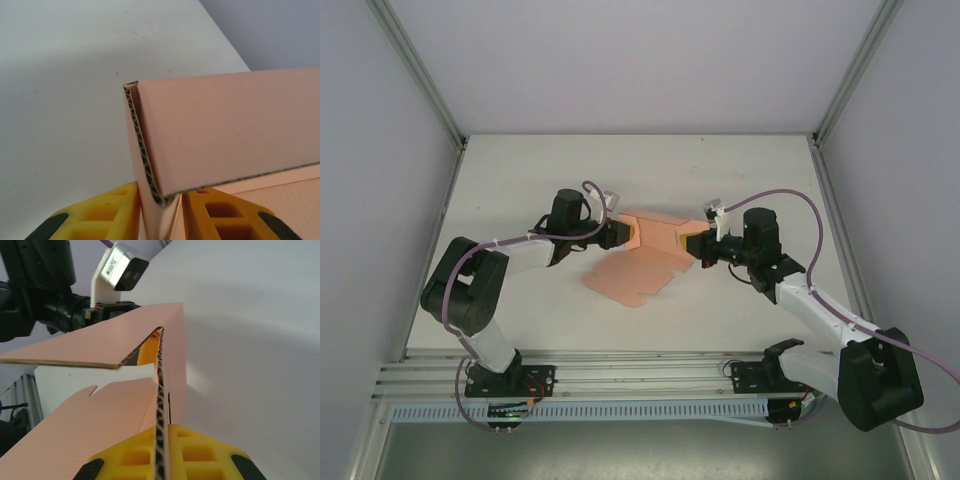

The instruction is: Assemble paper box

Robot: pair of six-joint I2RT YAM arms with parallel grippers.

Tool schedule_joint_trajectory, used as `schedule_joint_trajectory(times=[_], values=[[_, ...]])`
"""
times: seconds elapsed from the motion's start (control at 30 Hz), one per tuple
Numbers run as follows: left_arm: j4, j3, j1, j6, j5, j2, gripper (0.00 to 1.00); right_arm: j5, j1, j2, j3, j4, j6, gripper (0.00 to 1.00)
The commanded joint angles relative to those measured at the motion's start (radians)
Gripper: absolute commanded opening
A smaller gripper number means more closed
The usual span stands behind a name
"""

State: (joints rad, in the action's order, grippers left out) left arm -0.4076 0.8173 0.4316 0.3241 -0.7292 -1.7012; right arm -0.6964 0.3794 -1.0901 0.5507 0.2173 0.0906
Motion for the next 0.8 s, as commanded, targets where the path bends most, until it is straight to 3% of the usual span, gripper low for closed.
schedule_joint_trajectory(times=[0.0,0.33,0.5,0.6,0.7,0.77], values=[[-0.117,-0.005,0.019,-0.040,-0.203,0.005,0.28,-0.084,0.003,0.012,0.042,0.014,-0.011,0.00],[-0.138,0.003,0.019,-0.079,-0.352,-0.003,0.36,-0.122,0.003,0.010,0.054,0.002,-0.013,0.00],[-0.101,0.015,0.020,-0.099,-0.300,-0.003,0.21,-0.133,0.003,0.003,0.053,0.011,-0.015,0.00],[-0.094,0.025,0.019,-0.097,-0.274,-0.003,0.20,-0.148,0.003,0.002,0.048,0.019,-0.010,0.00],[-0.095,0.043,0.019,-0.076,-0.235,-0.031,0.03,-0.146,0.003,-0.002,0.047,0.017,-0.006,0.00],[-0.061,0.054,0.020,-0.067,-0.159,-0.025,0.00,-0.141,0.003,-0.001,0.047,0.011,-0.008,0.00]])
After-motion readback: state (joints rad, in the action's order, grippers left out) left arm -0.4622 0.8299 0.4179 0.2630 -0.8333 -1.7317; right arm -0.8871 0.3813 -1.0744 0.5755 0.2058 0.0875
